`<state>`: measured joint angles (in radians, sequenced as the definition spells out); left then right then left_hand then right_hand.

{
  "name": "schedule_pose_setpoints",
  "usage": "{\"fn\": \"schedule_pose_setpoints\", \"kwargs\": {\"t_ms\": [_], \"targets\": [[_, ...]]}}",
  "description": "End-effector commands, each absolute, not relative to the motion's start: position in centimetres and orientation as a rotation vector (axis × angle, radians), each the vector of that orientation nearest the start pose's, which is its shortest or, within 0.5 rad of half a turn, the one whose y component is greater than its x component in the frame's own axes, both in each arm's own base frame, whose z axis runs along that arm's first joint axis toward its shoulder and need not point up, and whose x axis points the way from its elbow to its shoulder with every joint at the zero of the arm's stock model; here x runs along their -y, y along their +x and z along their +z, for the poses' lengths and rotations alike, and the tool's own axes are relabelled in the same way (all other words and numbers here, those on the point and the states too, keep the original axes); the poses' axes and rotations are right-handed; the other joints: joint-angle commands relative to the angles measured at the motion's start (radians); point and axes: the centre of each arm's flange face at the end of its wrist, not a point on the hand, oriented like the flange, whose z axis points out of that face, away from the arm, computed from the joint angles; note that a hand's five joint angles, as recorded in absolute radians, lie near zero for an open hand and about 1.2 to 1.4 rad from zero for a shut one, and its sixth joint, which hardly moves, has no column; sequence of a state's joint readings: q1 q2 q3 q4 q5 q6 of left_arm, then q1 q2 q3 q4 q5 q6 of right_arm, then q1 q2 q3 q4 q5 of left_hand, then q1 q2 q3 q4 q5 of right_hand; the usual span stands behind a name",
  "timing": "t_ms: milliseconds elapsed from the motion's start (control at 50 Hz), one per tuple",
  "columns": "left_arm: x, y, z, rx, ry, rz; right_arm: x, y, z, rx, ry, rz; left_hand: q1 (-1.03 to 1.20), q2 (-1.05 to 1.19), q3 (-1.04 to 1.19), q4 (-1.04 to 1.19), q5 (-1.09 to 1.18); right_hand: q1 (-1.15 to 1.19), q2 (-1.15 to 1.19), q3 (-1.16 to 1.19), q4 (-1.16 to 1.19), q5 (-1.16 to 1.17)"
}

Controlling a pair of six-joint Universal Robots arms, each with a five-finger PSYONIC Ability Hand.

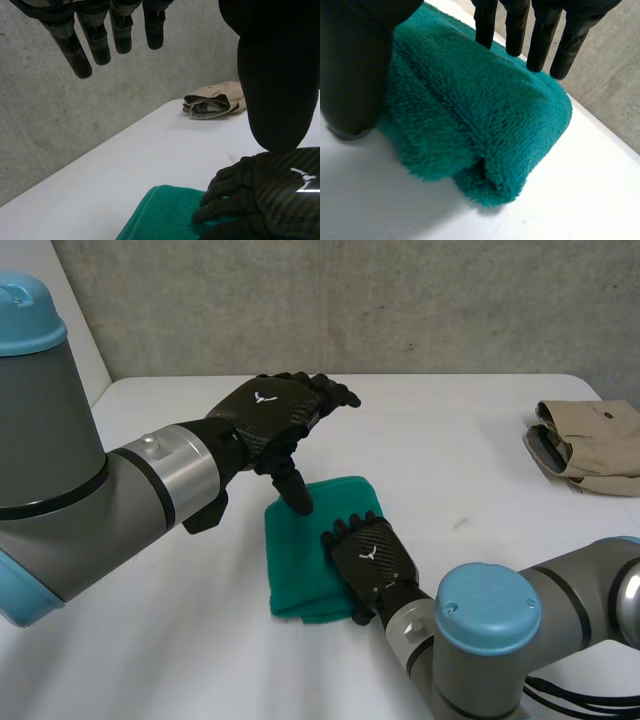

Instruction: Fold the laundry.

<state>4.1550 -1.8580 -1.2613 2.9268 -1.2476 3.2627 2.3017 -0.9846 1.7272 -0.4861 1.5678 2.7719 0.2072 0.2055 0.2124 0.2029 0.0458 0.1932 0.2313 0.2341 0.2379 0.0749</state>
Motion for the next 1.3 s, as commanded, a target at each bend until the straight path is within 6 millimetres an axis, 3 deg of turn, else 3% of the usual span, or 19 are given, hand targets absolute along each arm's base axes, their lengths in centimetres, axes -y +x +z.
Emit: {"fn": "schedule_pose_setpoints", "kwargs": {"t_ms": [20,360,540,720,840,1000,1020,1080,1100,1180,1300], "targets": [[21.3,-32.2,28.9,1.86,-0.938,1.581,19.0,34.6,9.7,-1.952,-1.249,-1.807,-0.008,-0.007,-0.014,-0.004,-0.021,0.323,0.285,0.282,0.278,0.267],[21.3,-32.2,28.7,1.865,-0.925,1.57,21.7,37.0,10.6,-1.871,-1.227,-1.907,-0.008,-0.007,-0.014,-0.004,-0.021,0.438,0.4,0.397,0.393,0.382],[21.4,-32.2,28.7,1.866,-0.924,1.569,22.8,38.1,9.8,-1.872,-1.245,-1.906,-0.008,-0.007,-0.014,-0.004,-0.021,0.444,0.406,0.403,0.399,0.387],[21.5,-32.2,28.4,1.874,-0.924,1.563,24.4,39.3,10.5,-1.816,-1.264,-1.976,-0.008,-0.007,-0.014,-0.004,-0.021,0.705,0.667,0.664,0.66,0.649],[21.5,-32.2,28.4,1.874,-0.924,1.563,25.2,39.6,10.8,-1.811,-1.256,-1.987,-0.008,-0.007,-0.014,-0.004,-0.021,0.673,0.635,0.632,0.628,0.617],[21.6,-32.3,28.4,1.865,-0.921,1.574,25.4,40.1,9.2,-1.83,-1.303,-1.915,-0.005,-0.004,-0.011,-0.001,-0.019,0.526,0.488,0.485,0.481,0.47],[21.6,-32.3,28.4,1.867,-0.921,1.573,25.4,40.2,9.1,-1.834,-1.306,-1.91,-0.005,-0.004,-0.011,-0.001,-0.019,0.546,0.508,0.505,0.502,0.49],[21.6,-32.3,28.3,1.867,-0.923,1.57,25.7,40.2,8.9,-1.84,-1.311,-1.899,-0.005,-0.004,-0.011,-0.001,-0.019,1.041,1.003,1.0,0.996,0.984],[21.7,-32.2,28.3,1.869,-0.92,1.572,25.8,40.2,9.0,-1.842,-1.308,-1.899,-0.005,-0.004,-0.011,-0.001,-0.019,1.201,1.163,1.161,1.157,1.145],[21.9,-32.1,28.3,1.875,-0.913,1.576,27.3,39.2,9.7,-1.879,-1.274,-1.925,-0.008,-0.007,-0.014,-0.004,-0.021,1.203,1.165,1.162,1.158,1.147],[22.1,-31.9,28.6,1.878,-0.879,1.57,31.0,35.3,12.5,-1.981,-1.197,-1.986,-0.005,-0.004,-0.011,-0.001,-0.019,1.203,1.165,1.162,1.158,1.147]]}}
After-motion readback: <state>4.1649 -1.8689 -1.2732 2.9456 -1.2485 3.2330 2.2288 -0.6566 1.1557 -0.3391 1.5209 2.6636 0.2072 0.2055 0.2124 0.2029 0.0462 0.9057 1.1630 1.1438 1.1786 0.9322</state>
